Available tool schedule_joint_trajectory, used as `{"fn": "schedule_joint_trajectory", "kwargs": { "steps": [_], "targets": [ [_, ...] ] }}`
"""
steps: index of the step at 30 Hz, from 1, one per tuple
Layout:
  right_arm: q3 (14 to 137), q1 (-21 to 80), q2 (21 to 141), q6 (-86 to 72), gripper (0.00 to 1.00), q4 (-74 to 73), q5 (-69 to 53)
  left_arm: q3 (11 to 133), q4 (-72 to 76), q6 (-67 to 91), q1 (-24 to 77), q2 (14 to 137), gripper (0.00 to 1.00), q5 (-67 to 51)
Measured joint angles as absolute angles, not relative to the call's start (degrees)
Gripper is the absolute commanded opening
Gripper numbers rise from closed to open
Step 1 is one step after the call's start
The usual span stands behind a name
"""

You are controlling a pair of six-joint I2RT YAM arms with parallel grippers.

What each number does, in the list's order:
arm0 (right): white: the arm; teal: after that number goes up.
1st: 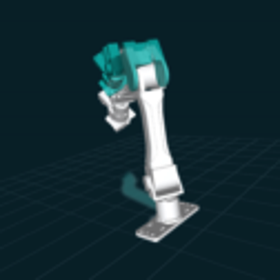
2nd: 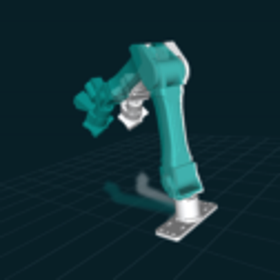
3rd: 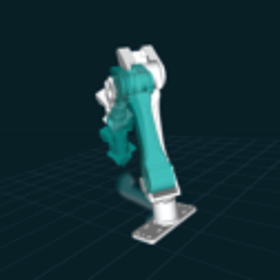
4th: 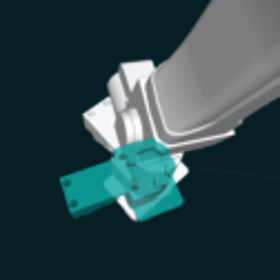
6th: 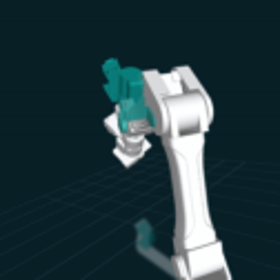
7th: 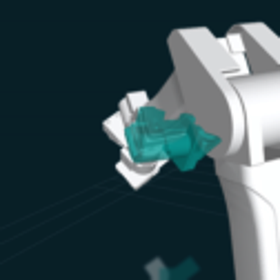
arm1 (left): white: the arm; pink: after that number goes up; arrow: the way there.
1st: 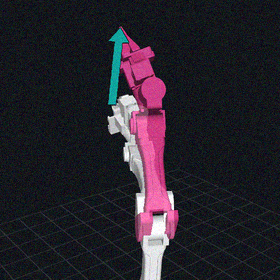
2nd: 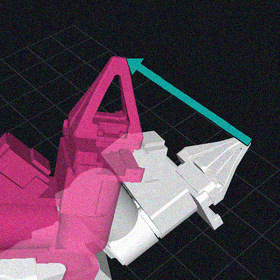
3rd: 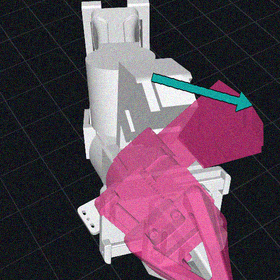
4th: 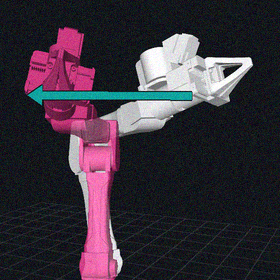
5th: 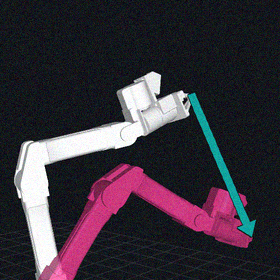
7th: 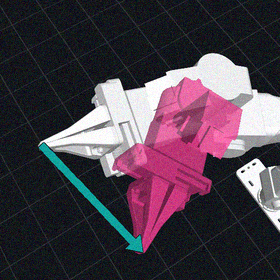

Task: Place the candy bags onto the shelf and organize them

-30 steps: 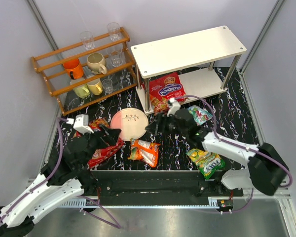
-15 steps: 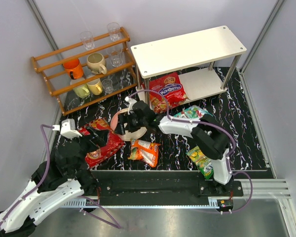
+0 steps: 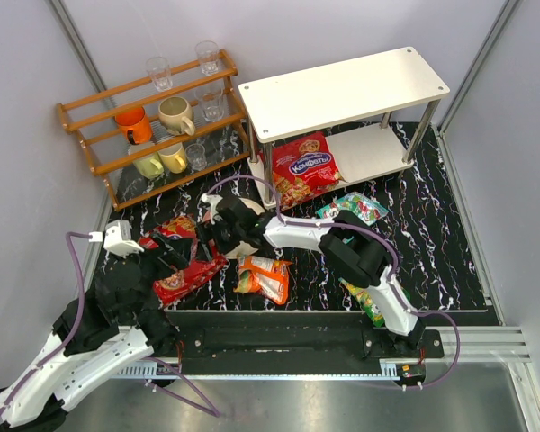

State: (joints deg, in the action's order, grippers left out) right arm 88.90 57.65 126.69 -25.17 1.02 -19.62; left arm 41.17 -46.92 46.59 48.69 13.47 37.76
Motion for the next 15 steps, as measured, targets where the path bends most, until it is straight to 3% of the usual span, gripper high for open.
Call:
{"fn": "schedule_joint_trajectory", "kwargs": {
  "steps": [1,3,4,5,15],
  "targets": [
    [89.41,57.8,126.91,-24.64,0.49,0.49,-19.55,41.17,-46.94,46.59,48.69,13.47,0.99,37.8],
    [90.59,58.11,127.5,-23.03,0.24,-0.49,-19.0,41.17,-46.94,46.57,48.69,13.47,0.99,37.91],
    [90.76,58.22,127.61,-23.03,0.06,-0.71,-19.14,41.17,-46.94,46.59,48.69,13.47,0.99,37.95],
    [90.76,58.43,127.61,-22.94,0.0,-0.71,-19.03,41.17,-46.96,46.57,48.69,13.45,0.99,37.98],
    [84.77,60.31,114.93,-17.91,0.0,-7.01,-15.2,41.17,-47.16,46.61,48.69,11.33,0.99,38.2]
  ]
}}
